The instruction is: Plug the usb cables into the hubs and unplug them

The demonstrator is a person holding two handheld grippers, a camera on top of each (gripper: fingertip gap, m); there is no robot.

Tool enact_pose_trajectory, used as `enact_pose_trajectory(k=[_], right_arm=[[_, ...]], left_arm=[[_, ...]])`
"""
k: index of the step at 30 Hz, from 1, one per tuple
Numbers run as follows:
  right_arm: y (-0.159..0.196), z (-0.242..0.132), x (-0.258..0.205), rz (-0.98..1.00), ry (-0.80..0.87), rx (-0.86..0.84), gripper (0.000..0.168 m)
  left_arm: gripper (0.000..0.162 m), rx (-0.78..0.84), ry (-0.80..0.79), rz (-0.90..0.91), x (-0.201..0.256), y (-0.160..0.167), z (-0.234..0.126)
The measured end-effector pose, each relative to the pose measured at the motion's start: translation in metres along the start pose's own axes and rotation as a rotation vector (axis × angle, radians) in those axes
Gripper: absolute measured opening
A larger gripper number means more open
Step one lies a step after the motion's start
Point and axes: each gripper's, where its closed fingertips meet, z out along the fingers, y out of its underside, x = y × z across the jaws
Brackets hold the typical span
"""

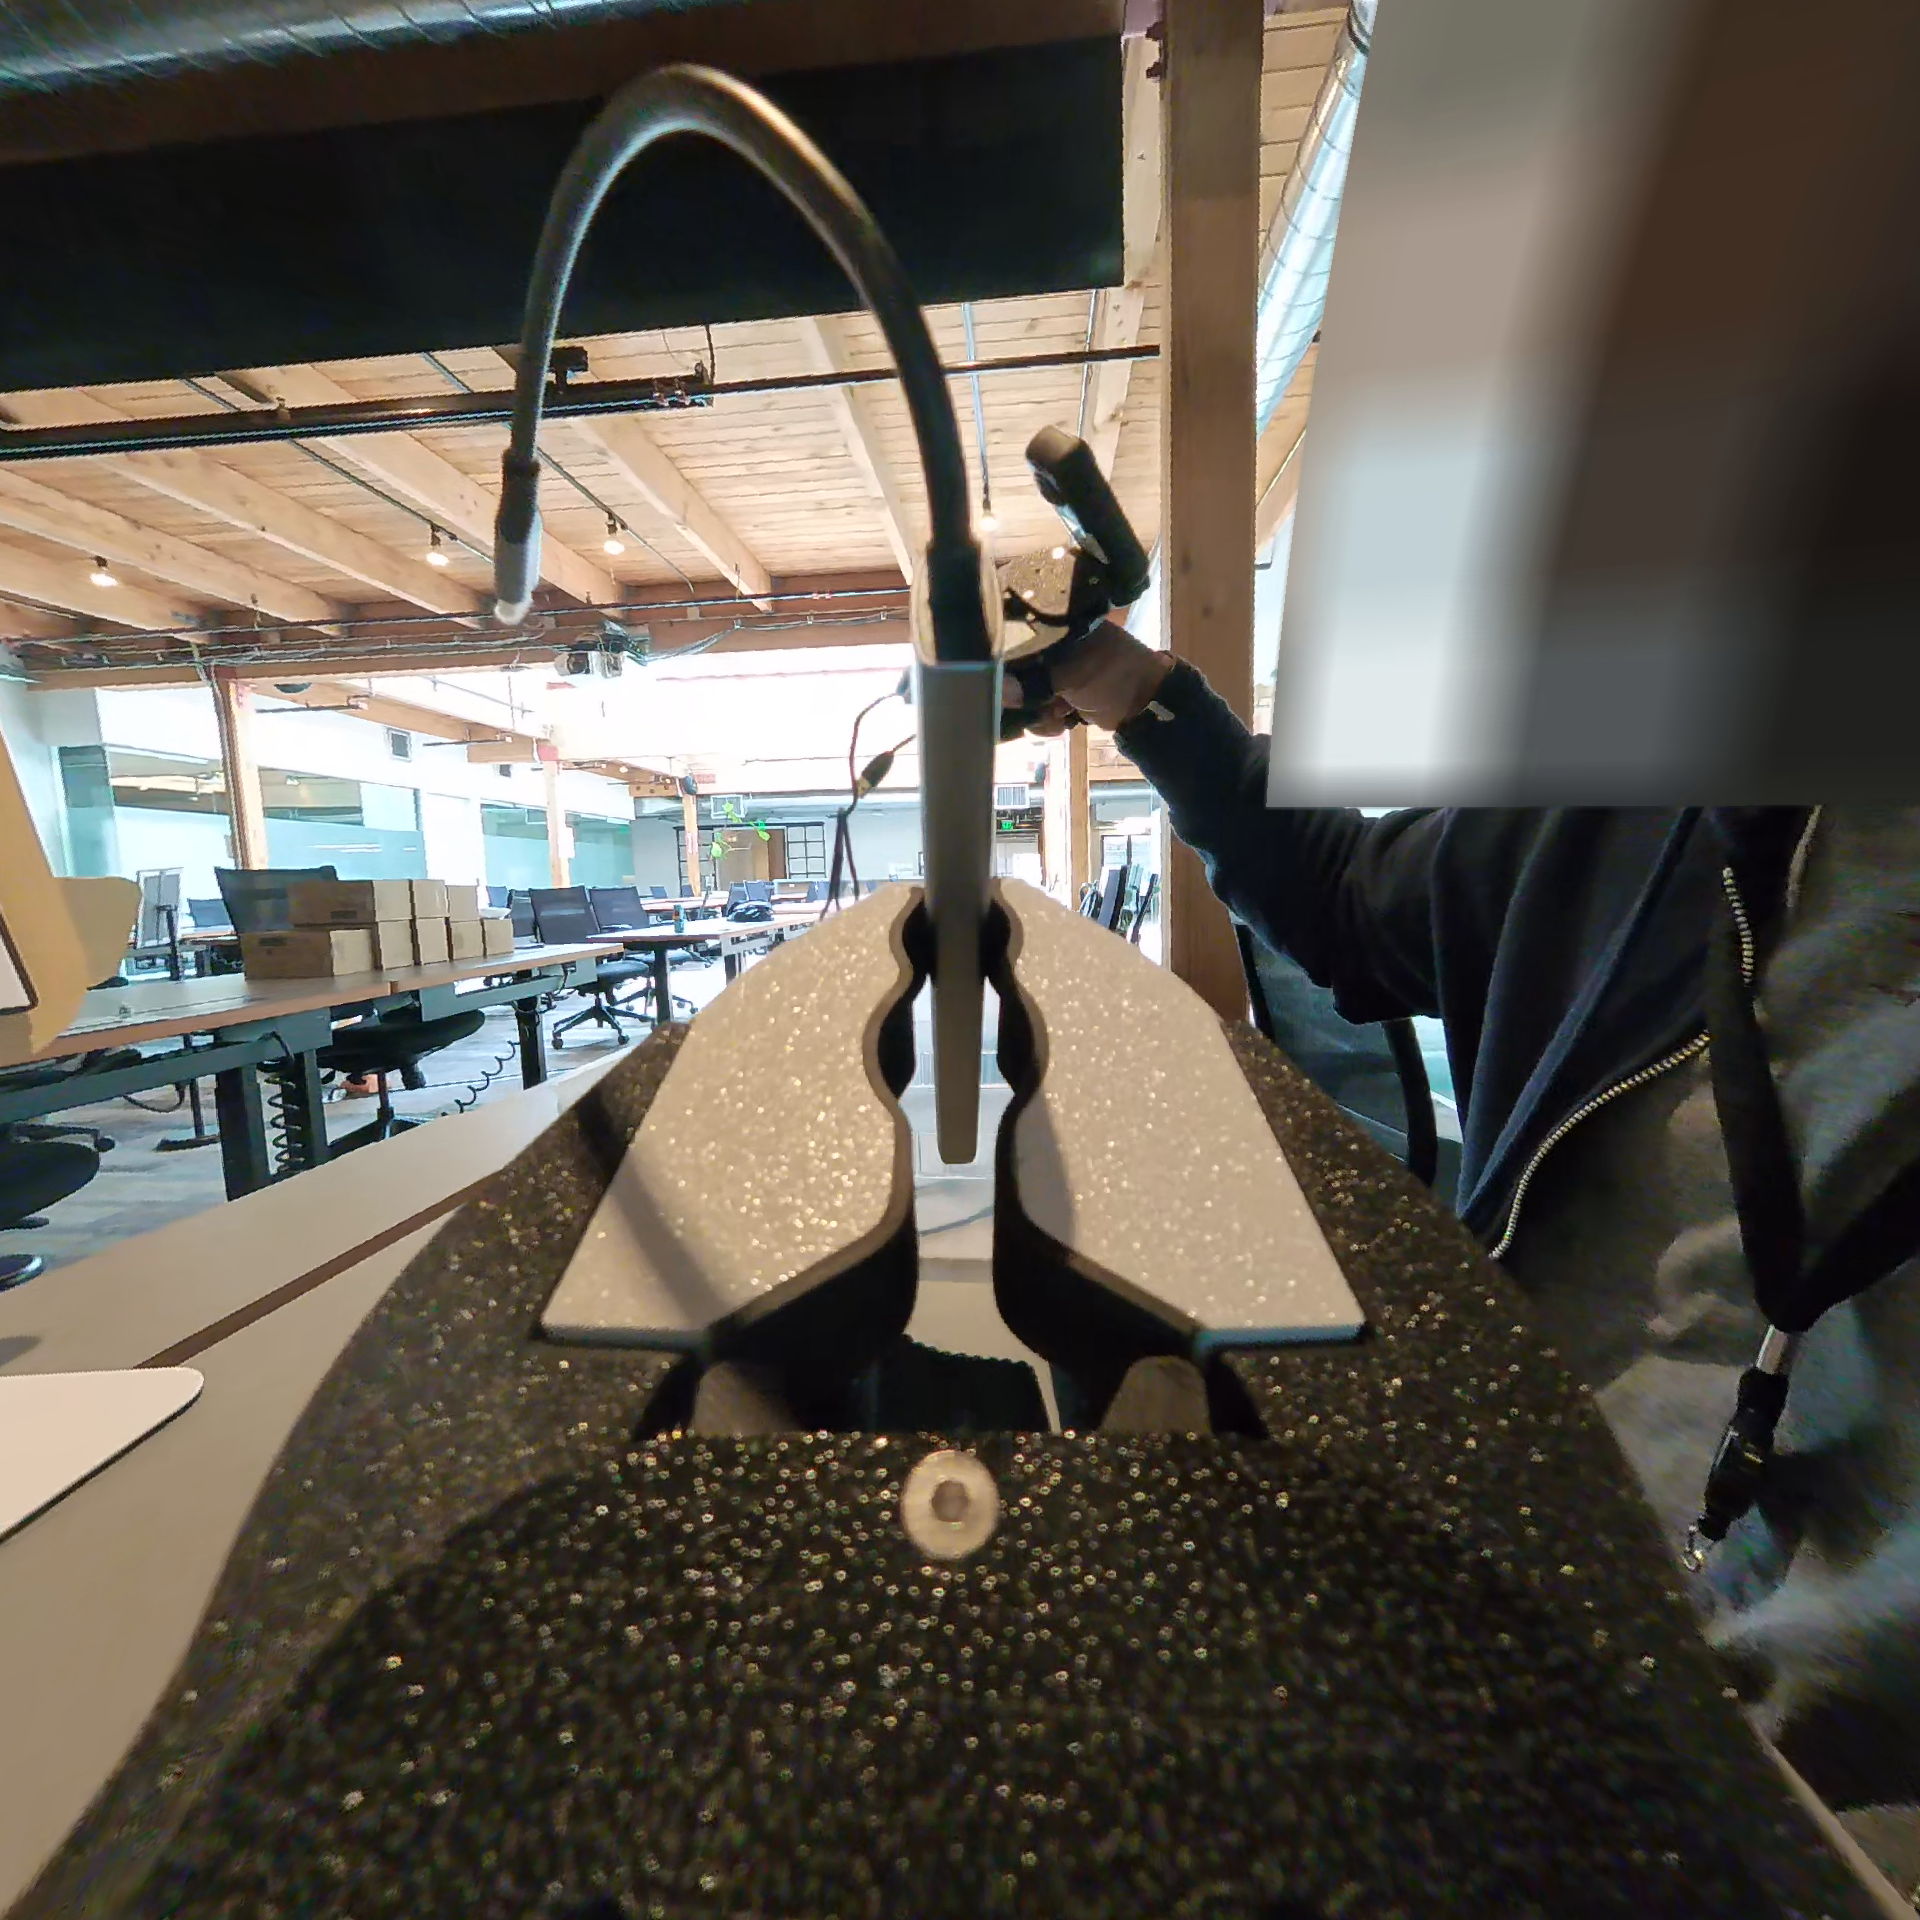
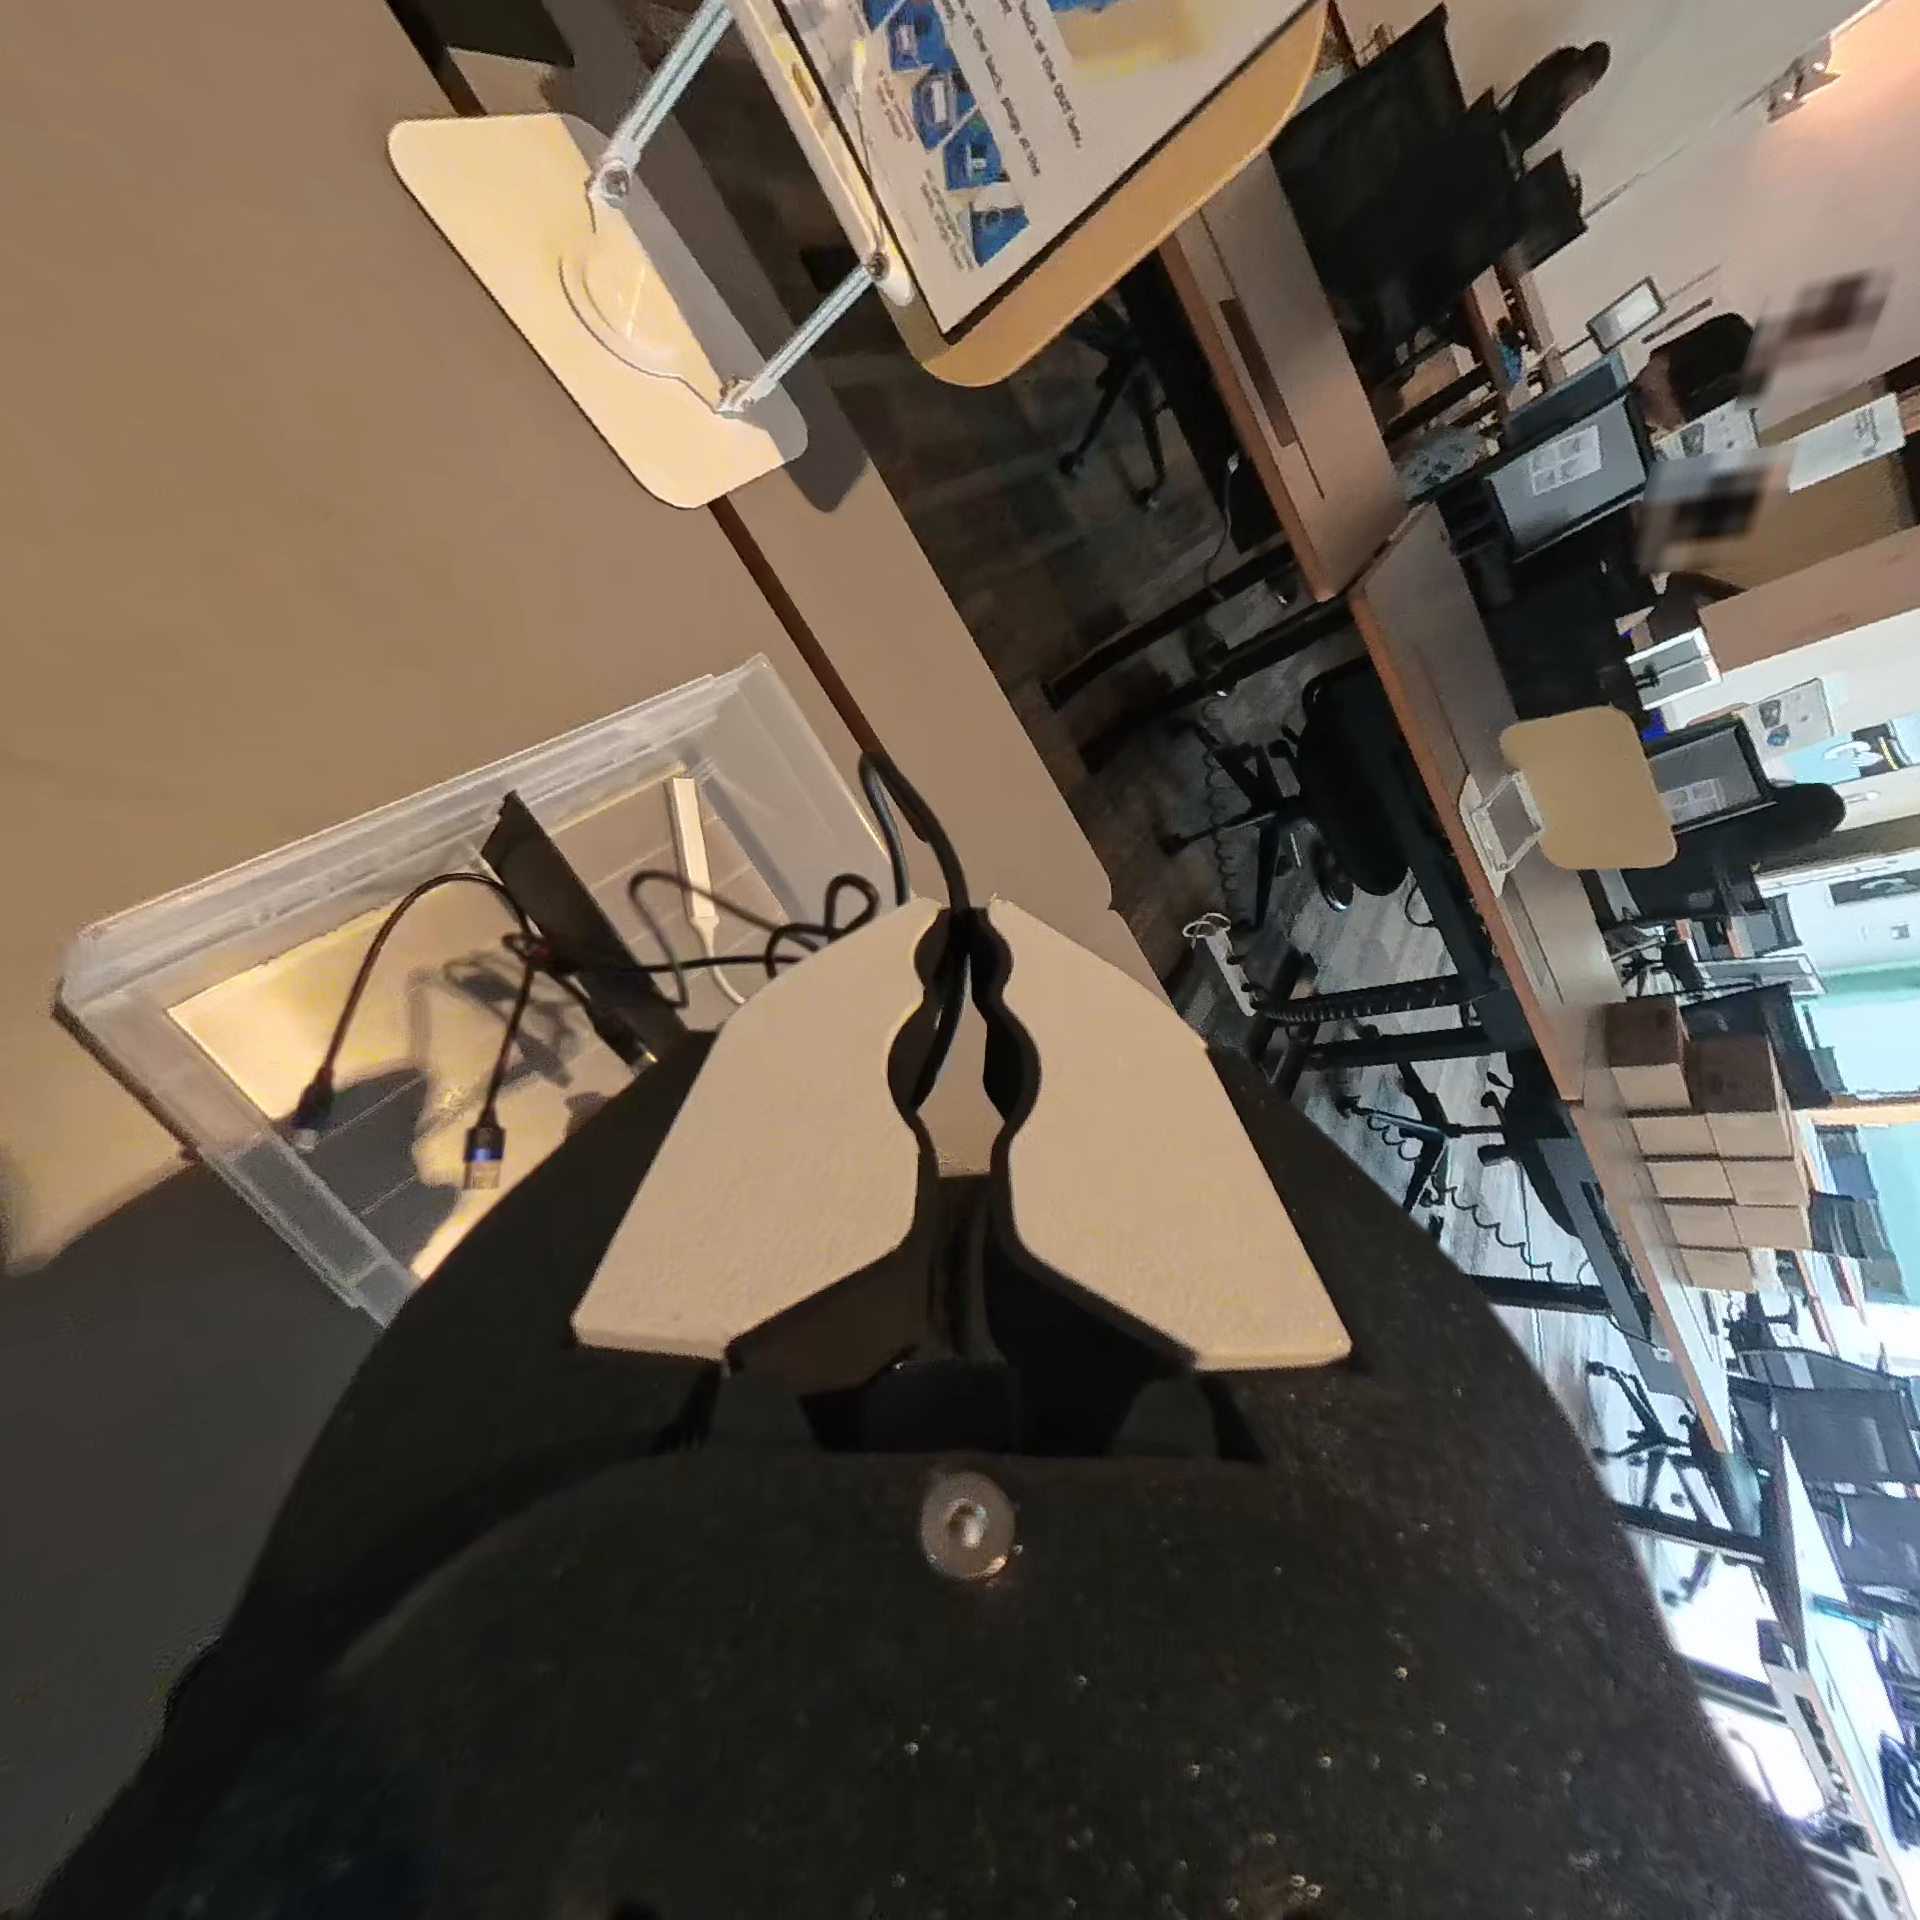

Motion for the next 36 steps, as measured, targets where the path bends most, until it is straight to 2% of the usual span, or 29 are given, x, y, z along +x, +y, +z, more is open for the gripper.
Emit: enact_pose_trajectory(k=[10,15,18,21,28,31,33,36], right_arm=[[-0.013,-0.021,-0.003,0.124,-0.044,0.171,0.003],[-0.024,-0.035,0.008,0.151,0.01,0.264,0.003],[-0.021,-0.025,0.005,0.138,0.014,0.236,0.003],[-0.022,-0.024,0.01,0.124,0.07,0.253,0.003],[-0.051,-0.08,0.051,0.205,0.278,0.532,0.002],[-0.042,-0.056,0.036,0.213,0.155,0.433,0.003],[-0.036,-0.046,0.036,0.164,0.2,0.38,0.003],[-0.047,-0.067,0.05,0.22,0.26,0.488,0.002]], left_arm=[[0.009,0.011,0.012,-0.001,0.003,-0.003,0.001],[0.01,0.007,0.014,-0.003,0.004,-0.002,0.001],[0.01,0.005,0.015,-0.005,0.004,0.0,0.002],[0.01,0.0,0.013,-0.003,0.003,0.001,0.002],[0.009,0.0,0.008,-0.018,0.0,0.003,0.001],[0.009,-0.006,0.018,-0.021,0.002,0.004,0.002],[0.01,-0.011,0.023,-0.02,0.003,0.005,0.003],[0.01,-0.023,0.021,-0.022,0.003,0.008,0.004]])
